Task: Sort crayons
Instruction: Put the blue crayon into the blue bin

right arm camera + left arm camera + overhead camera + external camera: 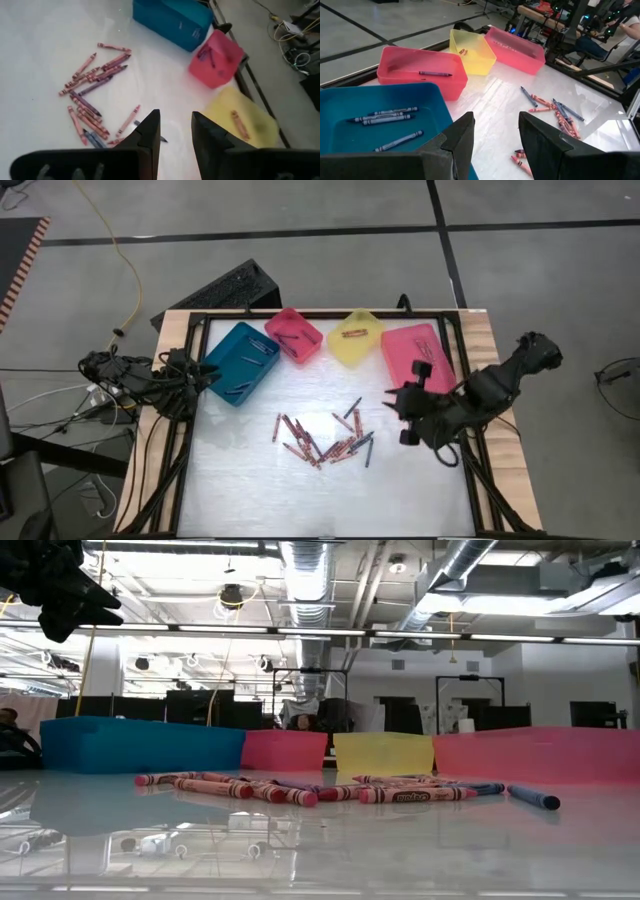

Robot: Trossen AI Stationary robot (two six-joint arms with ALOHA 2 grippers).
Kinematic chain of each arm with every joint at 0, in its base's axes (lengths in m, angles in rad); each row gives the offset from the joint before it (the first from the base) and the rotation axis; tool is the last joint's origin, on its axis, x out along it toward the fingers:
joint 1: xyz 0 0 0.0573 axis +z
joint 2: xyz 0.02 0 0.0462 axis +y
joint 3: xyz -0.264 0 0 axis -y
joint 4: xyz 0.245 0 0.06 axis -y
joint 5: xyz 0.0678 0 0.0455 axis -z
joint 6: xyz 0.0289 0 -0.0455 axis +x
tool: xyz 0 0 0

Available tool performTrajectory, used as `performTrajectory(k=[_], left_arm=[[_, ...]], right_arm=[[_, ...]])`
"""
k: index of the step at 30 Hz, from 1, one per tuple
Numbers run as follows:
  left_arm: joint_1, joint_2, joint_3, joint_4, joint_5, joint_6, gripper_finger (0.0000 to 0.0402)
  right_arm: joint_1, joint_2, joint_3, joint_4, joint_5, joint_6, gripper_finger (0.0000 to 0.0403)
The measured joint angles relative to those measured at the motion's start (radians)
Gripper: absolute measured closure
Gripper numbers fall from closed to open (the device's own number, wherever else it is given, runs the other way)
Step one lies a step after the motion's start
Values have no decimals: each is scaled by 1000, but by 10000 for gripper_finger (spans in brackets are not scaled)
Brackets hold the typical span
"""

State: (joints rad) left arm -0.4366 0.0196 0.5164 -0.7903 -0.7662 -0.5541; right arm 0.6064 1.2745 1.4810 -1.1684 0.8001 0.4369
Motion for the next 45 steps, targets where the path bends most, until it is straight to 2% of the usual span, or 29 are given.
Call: performTrajectory(k=[8,11,15,19,24,31,33,38,45], left_arm=[[0,0,0,0,-1,0,256],[0,0,0,-2,-57,0,256],[0,0,0,-5,-132,0,256],[0,0,0,-4,-144,13,256],[0,0,0,-4,-213,13,256],[0,0,0,4,-243,10,256],[0,0,0,24,-228,9,256],[0,0,0,45,-115,24,256],[0,0,0,39,-104,14,256]], right_arm=[[-19,-33,-341,475,13,-114,296],[-36,-26,-415,678,8,-208,296],[-69,-26,-496,940,-63,-335,296],[-110,-26,-525,1077,-147,-428,296],[-172,-25,-538,1127,-207,-435,296],[-218,-1,-538,1141,-260,-429,296],[-225,3,-538,1139,-280,-421,296],[-225,25,-538,1100,-285,-370,296],[-240,101,-537,974,-280,-208,296]])
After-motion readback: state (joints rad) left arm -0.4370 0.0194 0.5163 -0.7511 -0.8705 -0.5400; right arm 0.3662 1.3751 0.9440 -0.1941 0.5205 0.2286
